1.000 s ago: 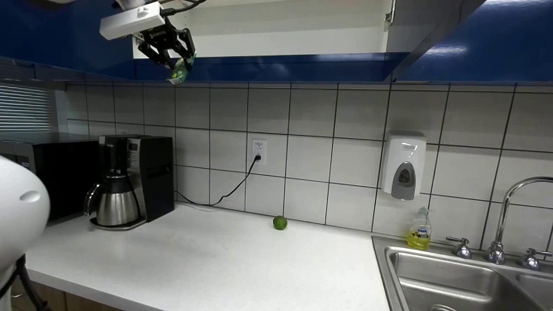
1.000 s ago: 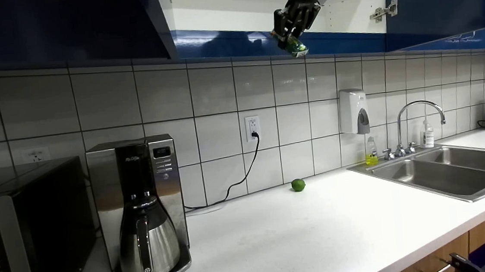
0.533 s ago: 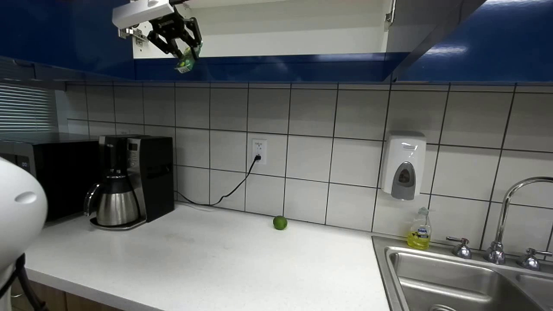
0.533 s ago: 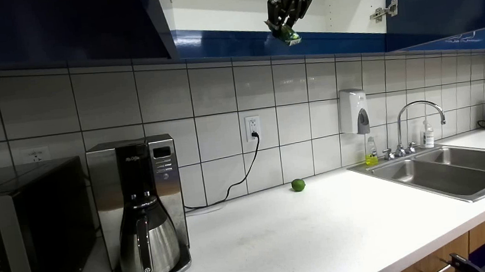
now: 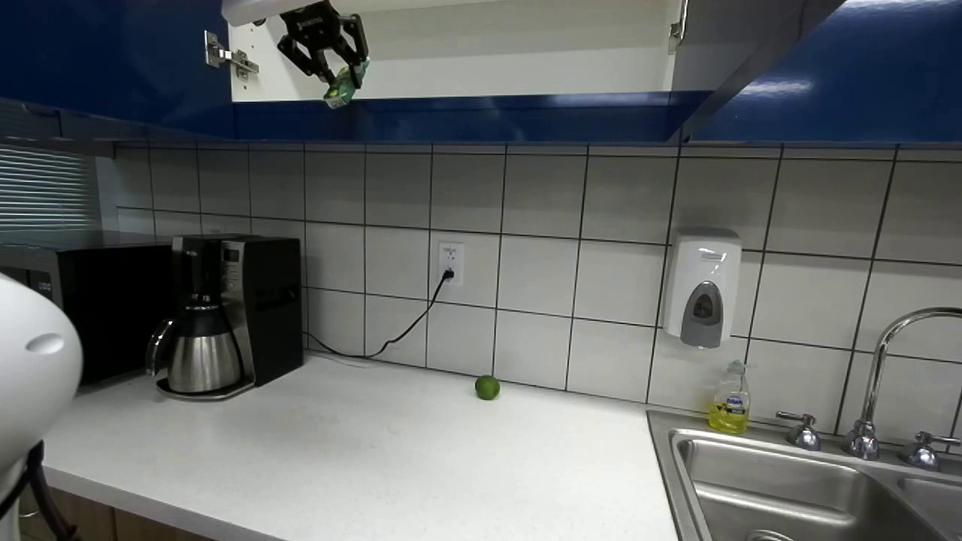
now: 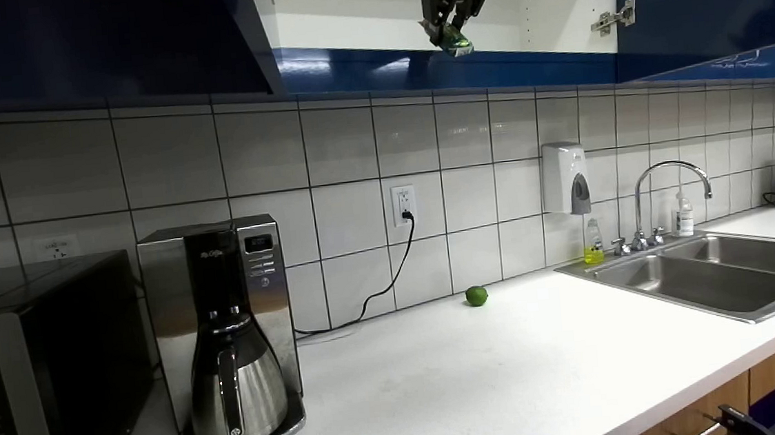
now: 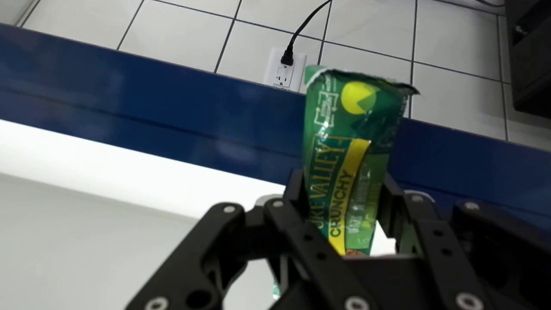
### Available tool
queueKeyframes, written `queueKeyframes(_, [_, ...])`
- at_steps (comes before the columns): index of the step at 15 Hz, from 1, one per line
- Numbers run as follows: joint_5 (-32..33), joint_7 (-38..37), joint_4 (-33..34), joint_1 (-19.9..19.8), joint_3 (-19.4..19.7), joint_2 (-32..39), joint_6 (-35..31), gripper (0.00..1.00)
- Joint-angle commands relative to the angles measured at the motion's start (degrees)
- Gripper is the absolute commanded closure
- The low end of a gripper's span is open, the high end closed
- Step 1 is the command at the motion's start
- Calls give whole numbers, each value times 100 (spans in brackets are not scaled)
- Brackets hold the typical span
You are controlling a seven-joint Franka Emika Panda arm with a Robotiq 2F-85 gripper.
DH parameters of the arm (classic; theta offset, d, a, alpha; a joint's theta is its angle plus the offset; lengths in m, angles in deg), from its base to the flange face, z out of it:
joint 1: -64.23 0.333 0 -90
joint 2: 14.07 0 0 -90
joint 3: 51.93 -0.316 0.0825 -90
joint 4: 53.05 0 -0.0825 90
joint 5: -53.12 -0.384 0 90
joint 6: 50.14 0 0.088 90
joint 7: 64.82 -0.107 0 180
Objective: Put the green packet in the top cabinet
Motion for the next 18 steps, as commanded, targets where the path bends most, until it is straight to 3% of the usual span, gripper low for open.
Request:
queueKeyframes(1, [6,43,756,58,75,451,533,84])
queueKeyframes(18, [-279,93,2980,221,299,1894,1917,84])
